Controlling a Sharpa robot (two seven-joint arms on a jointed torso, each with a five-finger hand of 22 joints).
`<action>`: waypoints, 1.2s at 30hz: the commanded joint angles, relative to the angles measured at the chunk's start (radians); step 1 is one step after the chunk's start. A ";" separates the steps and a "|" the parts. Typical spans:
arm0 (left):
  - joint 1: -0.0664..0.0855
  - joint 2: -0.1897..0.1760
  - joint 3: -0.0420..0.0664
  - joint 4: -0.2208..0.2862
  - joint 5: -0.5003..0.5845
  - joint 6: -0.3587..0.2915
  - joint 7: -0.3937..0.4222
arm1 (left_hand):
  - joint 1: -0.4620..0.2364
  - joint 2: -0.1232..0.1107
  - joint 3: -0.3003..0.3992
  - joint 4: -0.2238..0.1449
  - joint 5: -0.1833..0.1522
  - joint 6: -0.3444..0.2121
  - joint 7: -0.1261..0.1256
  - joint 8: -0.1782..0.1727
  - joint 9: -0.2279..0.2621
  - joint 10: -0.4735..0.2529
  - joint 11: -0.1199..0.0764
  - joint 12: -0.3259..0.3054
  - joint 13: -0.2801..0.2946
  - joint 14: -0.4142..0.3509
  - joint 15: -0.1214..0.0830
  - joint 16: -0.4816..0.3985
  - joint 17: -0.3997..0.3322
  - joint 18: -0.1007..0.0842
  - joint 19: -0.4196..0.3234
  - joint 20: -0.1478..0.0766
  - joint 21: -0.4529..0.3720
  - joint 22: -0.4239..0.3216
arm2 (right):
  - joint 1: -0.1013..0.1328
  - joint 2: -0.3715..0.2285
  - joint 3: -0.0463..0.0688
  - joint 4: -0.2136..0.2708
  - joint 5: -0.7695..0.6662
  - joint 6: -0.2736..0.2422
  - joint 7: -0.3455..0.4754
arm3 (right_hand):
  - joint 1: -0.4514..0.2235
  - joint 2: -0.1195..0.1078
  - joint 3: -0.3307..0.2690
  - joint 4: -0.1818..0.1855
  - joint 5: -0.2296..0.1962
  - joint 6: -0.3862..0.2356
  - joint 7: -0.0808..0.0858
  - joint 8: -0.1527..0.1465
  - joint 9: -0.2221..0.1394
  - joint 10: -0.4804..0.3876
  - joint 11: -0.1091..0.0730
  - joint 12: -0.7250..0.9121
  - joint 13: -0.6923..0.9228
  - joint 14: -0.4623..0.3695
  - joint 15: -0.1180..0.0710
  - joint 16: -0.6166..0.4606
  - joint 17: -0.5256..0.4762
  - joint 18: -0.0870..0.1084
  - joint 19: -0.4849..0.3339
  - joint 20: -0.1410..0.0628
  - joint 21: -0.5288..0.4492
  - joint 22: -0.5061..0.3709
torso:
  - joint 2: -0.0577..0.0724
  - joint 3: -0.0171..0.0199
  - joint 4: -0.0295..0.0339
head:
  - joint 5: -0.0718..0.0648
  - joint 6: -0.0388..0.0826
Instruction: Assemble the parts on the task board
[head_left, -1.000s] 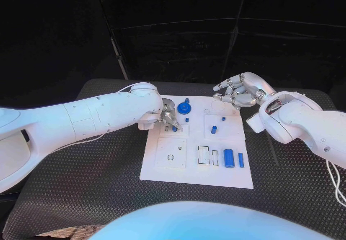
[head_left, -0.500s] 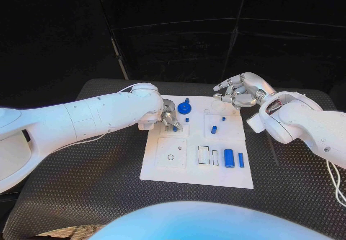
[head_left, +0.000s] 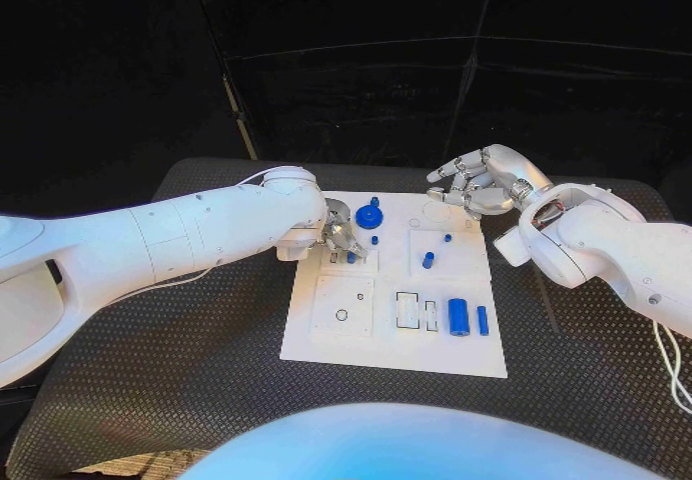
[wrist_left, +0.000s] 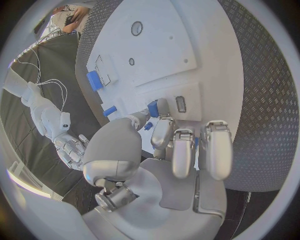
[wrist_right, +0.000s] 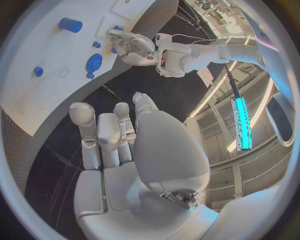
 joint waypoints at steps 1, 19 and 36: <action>0.000 -0.002 0.000 0.001 -0.001 -0.001 0.007 | -0.020 -0.006 -0.036 0.019 -0.003 0.001 0.003 0.005 0.002 0.005 0.001 0.005 0.001 0.105 -0.007 0.003 0.263 -0.014 0.011 -0.002 0.003 0.093 | 0.002 0.001 0.001 0.000 -0.002 0.001 0.007 | -0.002 -0.001 0.003 0.002 0.004 -0.006 0.001 0.004 -0.002 -0.008 0.000 -0.007 -0.003 0.003 -0.001 -0.007 -0.002 0.019 -0.001 0.000 -0.008 -0.005 | -0.001 -0.0006 0.0004 | -0.002 0.000; 0.015 -0.041 0.045 0.041 -0.036 -0.001 0.006 | -0.009 -0.009 -0.164 0.068 -0.003 -0.004 0.002 0.008 0.007 0.000 -0.001 -0.001 -0.008 0.105 -0.010 0.003 0.263 -0.013 0.009 -0.005 -0.001 0.090 | 0.001 0.001 0.001 -0.008 0.001 0.007 0.009 | -0.012 -0.006 -0.002 0.009 0.000 -0.012 0.002 0.003 -0.002 -0.015 0.002 -0.013 -0.011 0.003 0.001 -0.007 0.002 0.020 -0.004 0.001 -0.014 -0.010 | -0.001 0.0007 0.0000 | -0.004 0.000; 0.122 0.008 0.087 -0.110 -0.074 0.142 0.011 | 0.078 0.031 -0.297 0.081 0.001 -0.104 0.056 -0.099 -0.048 -0.067 0.046 -0.051 -0.076 0.105 0.027 0.003 0.263 0.006 -0.045 0.027 -0.065 0.009 | 0.001 0.009 0.001 -0.021 0.006 0.008 0.009 | -0.013 -0.006 -0.002 0.010 0.000 -0.012 0.002 0.003 -0.002 -0.016 0.002 -0.014 -0.012 0.002 0.001 -0.011 -0.002 0.021 -0.006 0.001 -0.016 -0.013 | 0.002 -0.0006 -0.0025 | -0.005 0.000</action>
